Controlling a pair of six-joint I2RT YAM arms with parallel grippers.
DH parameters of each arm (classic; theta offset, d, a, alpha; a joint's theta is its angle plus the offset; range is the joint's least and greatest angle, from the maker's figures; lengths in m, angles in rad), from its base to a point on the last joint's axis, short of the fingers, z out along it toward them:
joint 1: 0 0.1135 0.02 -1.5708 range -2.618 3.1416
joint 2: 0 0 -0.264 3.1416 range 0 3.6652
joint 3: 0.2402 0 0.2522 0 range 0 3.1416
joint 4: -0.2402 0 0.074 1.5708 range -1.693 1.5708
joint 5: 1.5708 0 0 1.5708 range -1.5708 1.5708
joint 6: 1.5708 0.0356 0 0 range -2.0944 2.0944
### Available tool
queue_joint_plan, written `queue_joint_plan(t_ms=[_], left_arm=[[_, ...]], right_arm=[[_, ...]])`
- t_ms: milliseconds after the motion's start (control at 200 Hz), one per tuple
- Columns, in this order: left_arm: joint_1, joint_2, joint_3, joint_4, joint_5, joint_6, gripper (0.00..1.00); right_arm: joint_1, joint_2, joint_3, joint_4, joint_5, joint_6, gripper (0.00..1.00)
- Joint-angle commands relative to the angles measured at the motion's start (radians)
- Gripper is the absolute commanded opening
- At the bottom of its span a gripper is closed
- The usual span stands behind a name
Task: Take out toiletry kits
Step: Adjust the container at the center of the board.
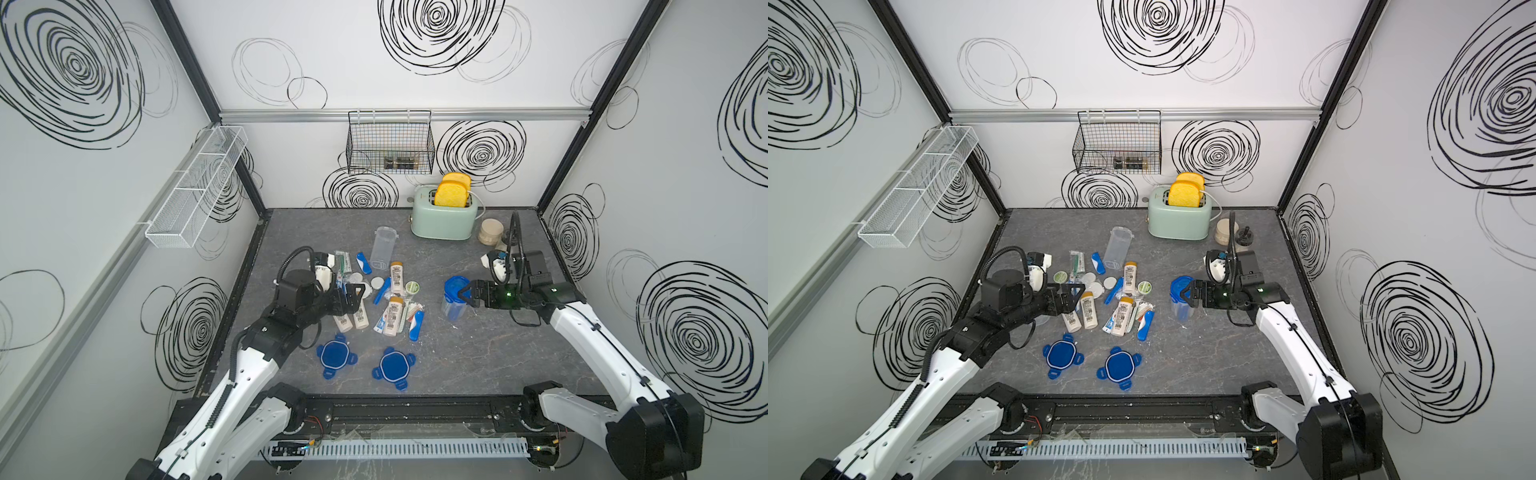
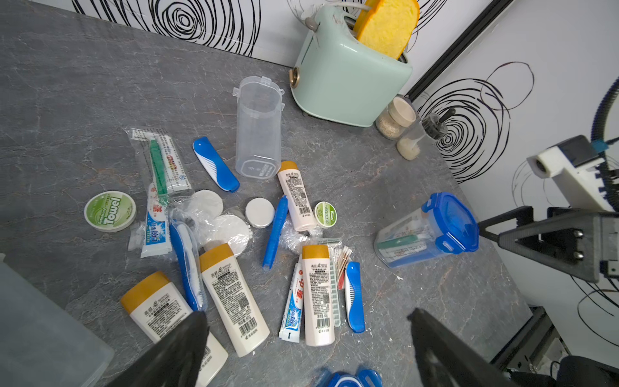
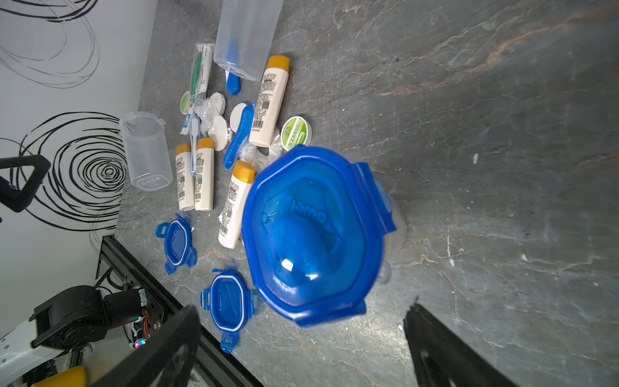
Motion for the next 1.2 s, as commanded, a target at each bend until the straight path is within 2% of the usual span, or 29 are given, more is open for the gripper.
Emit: queue_joint_plan(t_ms=[0,610,825,1196], left_arm=[[-0.01,0.0,-0.005,0.037,-0.017,0.017,0.98],[-0.009,0.014,-0.004,0.035,-0.015,0.015,0.98],[-0.017,0.014,-0.006,0.041,-0.009,0.016,0.98],[-0.041,0.02,-0.006,0.039,-0.019,0.017,0.98]], right_arm=[[0.001,0.014,0.019,0.045,-0.086,-0.029,0.96],[0.065,-0.048,-0.082,0.059,-0.155,0.026,0.94],[0.065,-0.095,-0.132,0.147,-0.251,0.042,0.94],[0.064,-0.123,-0.156,0.159,-0.268,0.057,0.94]])
